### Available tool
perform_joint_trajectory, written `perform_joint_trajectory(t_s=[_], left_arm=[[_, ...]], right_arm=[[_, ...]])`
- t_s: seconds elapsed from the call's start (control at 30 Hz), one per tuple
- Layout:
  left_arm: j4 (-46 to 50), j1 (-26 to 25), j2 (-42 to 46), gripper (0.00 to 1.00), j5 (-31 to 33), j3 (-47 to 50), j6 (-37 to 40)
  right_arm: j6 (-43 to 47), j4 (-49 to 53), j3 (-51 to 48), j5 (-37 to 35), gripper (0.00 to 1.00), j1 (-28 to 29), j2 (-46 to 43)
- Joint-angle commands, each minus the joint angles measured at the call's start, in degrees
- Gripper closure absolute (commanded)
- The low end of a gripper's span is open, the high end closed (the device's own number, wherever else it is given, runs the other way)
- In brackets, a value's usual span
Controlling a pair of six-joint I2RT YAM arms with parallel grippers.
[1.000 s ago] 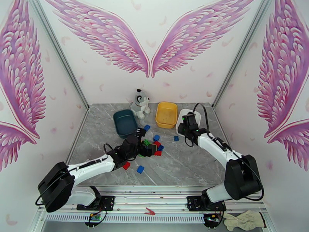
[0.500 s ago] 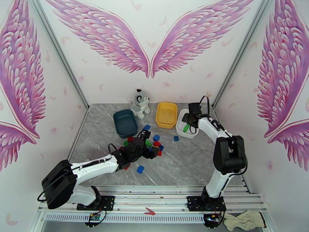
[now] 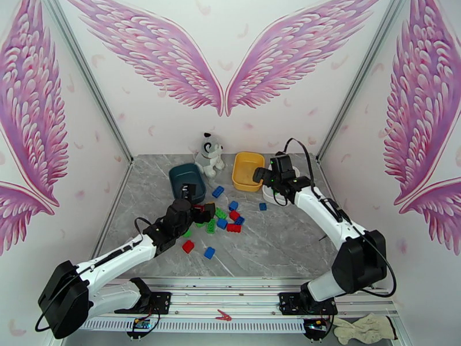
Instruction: Sort the legos into containers by color
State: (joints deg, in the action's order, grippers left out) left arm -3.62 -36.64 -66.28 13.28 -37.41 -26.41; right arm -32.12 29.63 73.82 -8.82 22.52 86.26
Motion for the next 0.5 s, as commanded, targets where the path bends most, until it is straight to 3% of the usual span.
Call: perform_joint_trajectory(t_s=[0.0, 0.23, 0.33, 0.47], left_arm=[[2.2, 3.6, 2.3, 0.01, -0.9, 1.9, -3.6], [2.2, 10.3, 3.7, 0.01, -5.6, 3.8, -7.2], [2.5, 12.0, 4.0, 0.01, -6.0, 4.2, -7.7], [2.6, 14.6, 4.6, 0.01, -7.1, 5.0, -8.7]], right_arm=[[-3.4, 1.7, -4.6, -3.7, 0.01, 5.9, -2.7], [-6.9, -13.1, -20.4, 5.0, 0.01, 12.5, -9.1], [-9.2, -15.9, -24.3, 2.0, 0.03, 18.7, -9.9], [-6.7, -12.3, -21.0, -0.4, 0.07, 28.3, -4.5]])
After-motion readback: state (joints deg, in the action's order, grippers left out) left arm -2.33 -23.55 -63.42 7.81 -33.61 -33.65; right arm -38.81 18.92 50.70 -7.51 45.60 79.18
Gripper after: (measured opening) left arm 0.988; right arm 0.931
